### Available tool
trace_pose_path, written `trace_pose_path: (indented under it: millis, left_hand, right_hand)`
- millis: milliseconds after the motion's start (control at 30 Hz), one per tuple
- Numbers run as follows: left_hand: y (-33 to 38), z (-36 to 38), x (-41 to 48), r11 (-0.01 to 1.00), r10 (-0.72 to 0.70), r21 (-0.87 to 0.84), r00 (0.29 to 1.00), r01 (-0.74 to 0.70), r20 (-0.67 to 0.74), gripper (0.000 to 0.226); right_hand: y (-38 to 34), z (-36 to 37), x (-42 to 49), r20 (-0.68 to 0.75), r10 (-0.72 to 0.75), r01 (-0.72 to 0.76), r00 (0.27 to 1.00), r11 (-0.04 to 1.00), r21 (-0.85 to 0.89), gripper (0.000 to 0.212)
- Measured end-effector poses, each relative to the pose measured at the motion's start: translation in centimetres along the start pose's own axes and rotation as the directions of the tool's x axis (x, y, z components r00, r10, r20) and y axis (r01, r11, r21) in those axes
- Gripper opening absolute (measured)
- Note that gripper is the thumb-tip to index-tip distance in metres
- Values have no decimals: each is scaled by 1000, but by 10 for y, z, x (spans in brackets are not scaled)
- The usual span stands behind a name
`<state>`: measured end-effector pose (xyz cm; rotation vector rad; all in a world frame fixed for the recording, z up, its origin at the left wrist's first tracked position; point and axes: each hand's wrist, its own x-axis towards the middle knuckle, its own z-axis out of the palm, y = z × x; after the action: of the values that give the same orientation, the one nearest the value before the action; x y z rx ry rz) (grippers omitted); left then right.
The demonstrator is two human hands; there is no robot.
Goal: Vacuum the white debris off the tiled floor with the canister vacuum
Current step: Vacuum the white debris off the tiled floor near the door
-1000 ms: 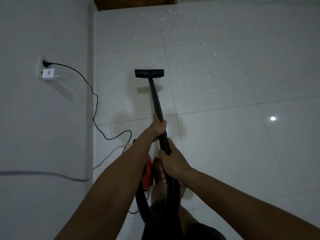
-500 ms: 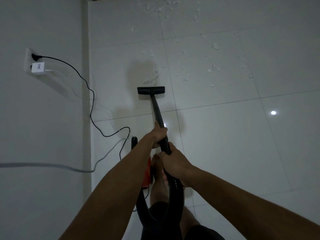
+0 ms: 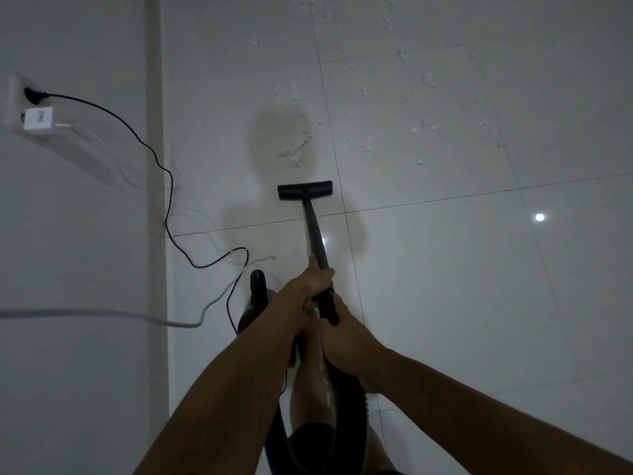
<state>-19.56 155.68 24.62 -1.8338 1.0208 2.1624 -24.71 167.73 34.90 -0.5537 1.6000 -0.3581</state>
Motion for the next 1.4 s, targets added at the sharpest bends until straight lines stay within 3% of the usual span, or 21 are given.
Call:
trace_pose_path:
  millis: [133, 300, 567, 767, 867, 1033, 1200, 1400]
  left_hand:
    - [-15, 8, 20, 997, -30, -72, 1000, 29, -3, 86]
    - [-29, 17, 35, 986, -29, -166, 999, 25, -22, 85]
    - [-34, 27, 47, 996, 50, -68, 991, -59, -128, 80]
    - [-72, 55, 64, 989, 145, 56, 971, -137, -189, 75]
    - [-97, 73, 70, 989, 146, 11, 972, -146, -186, 76]
    - [-115, 89, 76, 981, 124, -116, 964, -155, -236, 72]
    - [-129, 100, 74, 980, 196, 34, 944, -194, -267, 71]
    - [-132, 95, 69, 979, 203, 72, 951, -191, -233, 69]
  right_hand:
    - [25, 0, 10, 36, 9, -7, 999, 999, -45, 70]
    - [49, 5, 20, 19, 21, -18, 1000, 987, -158, 72]
    - [59, -8, 22, 61, 32, -28, 998, 997, -73, 67]
    - [118, -5, 33, 5, 14, -14, 1000, 999, -36, 58]
    - [154, -3, 38, -2, 15, -15, 1000, 999, -31, 51]
    - [184, -3, 46, -19, -13, 12, 1000, 999, -51, 63]
    - [197, -5, 43, -30, -47, 46, 998, 998, -32, 57]
    - [204, 8, 37, -59, -73, 73, 996, 997, 1, 59]
